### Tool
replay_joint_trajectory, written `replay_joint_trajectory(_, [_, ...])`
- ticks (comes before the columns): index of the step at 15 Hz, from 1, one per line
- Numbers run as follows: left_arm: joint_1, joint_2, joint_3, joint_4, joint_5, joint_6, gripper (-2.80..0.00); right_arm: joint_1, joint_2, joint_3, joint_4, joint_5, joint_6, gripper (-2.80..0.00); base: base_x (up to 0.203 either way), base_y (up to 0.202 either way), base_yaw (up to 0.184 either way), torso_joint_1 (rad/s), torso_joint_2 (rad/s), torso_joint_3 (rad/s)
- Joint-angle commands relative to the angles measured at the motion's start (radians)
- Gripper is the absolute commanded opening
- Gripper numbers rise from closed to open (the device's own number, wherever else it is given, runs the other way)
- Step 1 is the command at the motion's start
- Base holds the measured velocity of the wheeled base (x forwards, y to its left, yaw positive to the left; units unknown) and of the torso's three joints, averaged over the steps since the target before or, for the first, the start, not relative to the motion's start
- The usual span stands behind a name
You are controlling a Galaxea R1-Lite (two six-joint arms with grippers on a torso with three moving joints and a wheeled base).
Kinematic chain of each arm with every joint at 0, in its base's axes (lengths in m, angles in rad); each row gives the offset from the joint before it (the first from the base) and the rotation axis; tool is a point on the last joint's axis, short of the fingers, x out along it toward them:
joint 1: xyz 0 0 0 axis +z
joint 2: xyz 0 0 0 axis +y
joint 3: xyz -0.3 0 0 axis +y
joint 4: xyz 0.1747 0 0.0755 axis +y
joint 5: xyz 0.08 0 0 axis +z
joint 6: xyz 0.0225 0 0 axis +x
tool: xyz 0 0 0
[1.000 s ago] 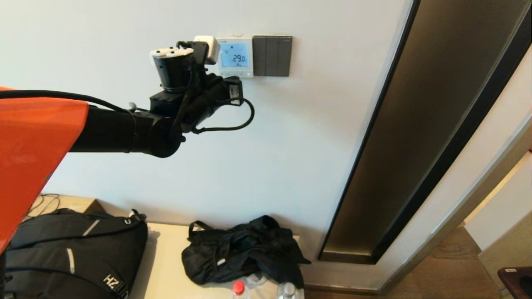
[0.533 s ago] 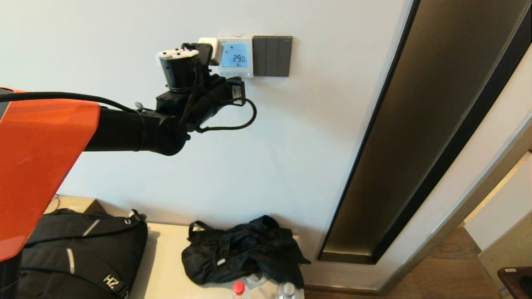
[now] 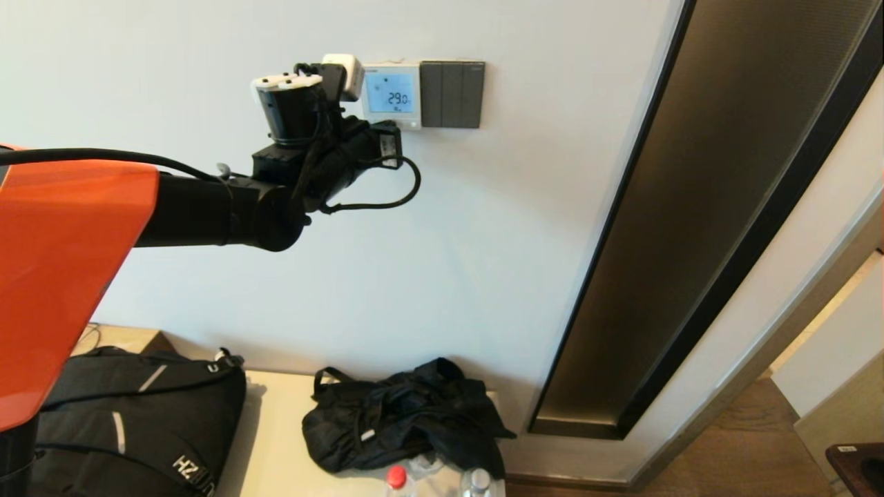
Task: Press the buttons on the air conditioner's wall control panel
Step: Press the temperature increase button
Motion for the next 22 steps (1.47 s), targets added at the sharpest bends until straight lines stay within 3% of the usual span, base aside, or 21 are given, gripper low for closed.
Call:
replay_joint_trajectory(1, [0.003, -0.011, 0.017, -0.009, 0.003, 0.000, -2.80, 0.000, 0.002, 0.000, 0.000, 0.000, -0.001, -2.80, 0.000, 0.000, 0.000, 0.000, 0.00, 0.000])
replay_joint_trajectory(22, [-0.036, -0.047, 0.079, -0.033, 0.007, -0.001, -2.80, 0.000, 0.002, 0.001, 0.000, 0.000, -0.001, -2.80, 0.000, 0.000, 0.000, 0.000, 0.00, 0.000])
